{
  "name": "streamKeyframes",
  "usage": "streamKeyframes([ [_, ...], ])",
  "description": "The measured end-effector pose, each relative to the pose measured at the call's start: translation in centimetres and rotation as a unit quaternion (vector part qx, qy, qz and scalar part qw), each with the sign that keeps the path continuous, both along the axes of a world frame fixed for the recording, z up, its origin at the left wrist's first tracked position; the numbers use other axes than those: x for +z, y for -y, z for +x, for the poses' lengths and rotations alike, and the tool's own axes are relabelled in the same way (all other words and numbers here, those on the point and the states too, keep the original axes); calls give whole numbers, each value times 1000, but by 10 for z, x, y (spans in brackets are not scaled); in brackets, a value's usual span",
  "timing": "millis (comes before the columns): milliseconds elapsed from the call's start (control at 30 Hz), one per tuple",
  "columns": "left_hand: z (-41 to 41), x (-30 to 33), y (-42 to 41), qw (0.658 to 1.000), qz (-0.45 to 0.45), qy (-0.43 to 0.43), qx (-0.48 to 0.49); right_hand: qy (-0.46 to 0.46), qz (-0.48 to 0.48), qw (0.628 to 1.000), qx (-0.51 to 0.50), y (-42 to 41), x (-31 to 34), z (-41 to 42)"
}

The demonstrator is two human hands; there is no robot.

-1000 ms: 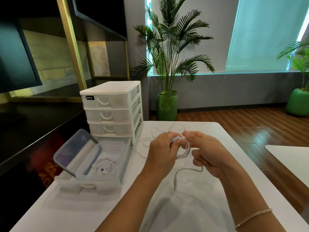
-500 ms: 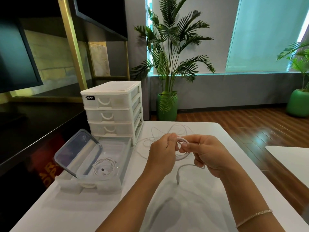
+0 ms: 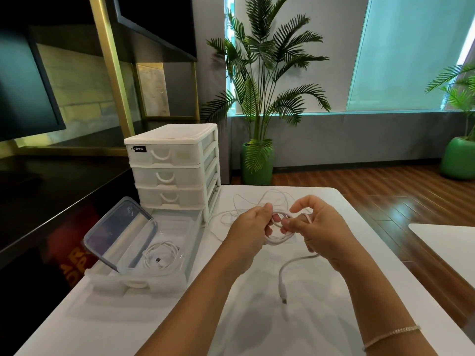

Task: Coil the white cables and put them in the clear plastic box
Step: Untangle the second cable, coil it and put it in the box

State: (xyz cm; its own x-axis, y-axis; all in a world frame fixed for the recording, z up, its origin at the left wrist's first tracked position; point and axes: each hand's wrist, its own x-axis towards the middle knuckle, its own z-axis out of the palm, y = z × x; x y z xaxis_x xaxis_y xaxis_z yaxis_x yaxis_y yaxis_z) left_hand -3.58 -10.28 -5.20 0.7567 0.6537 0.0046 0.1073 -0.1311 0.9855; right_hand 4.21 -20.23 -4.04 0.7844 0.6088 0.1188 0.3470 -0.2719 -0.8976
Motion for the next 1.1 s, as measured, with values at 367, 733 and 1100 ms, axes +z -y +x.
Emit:
streamKeyframes([
  [367, -11, 8, -6, 939, -321, 116, -38, 211, -22, 977, -6, 4, 7, -11],
  [733, -9, 2, -12, 961, -203, 168, -82, 256, -51, 964, -52, 0, 2, -11],
  [1100, -13, -2, -22, 985, 45, 167, -11, 53, 6, 999, -8, 2, 13, -17],
])
